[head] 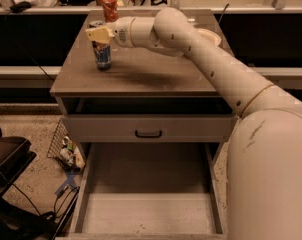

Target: Pick redbull can from paper bowl and place on counter

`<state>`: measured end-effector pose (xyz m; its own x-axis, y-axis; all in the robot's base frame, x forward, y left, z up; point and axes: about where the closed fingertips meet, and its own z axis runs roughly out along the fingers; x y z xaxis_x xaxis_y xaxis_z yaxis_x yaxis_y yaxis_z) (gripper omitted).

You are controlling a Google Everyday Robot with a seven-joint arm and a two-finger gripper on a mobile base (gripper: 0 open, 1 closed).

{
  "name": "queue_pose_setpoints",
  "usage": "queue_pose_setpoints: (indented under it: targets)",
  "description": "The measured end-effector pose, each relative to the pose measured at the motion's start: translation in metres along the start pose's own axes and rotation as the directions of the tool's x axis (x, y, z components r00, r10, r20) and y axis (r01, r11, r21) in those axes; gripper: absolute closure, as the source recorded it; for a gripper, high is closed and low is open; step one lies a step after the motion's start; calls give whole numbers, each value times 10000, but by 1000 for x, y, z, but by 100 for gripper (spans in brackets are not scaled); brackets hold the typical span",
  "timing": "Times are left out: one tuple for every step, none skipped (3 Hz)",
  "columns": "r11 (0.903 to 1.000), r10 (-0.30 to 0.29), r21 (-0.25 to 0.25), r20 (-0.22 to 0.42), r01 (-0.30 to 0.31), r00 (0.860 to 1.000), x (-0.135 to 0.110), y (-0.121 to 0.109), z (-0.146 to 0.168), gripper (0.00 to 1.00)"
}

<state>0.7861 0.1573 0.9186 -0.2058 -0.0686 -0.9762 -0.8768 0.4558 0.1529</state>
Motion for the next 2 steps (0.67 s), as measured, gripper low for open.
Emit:
queue_pose_setpoints:
  targets:
    - [10000, 8, -30, -10, -8, 10000, 1, 1, 2, 36]
    - [10000, 14, -76, -21, -14, 10000, 2, 3, 4, 12]
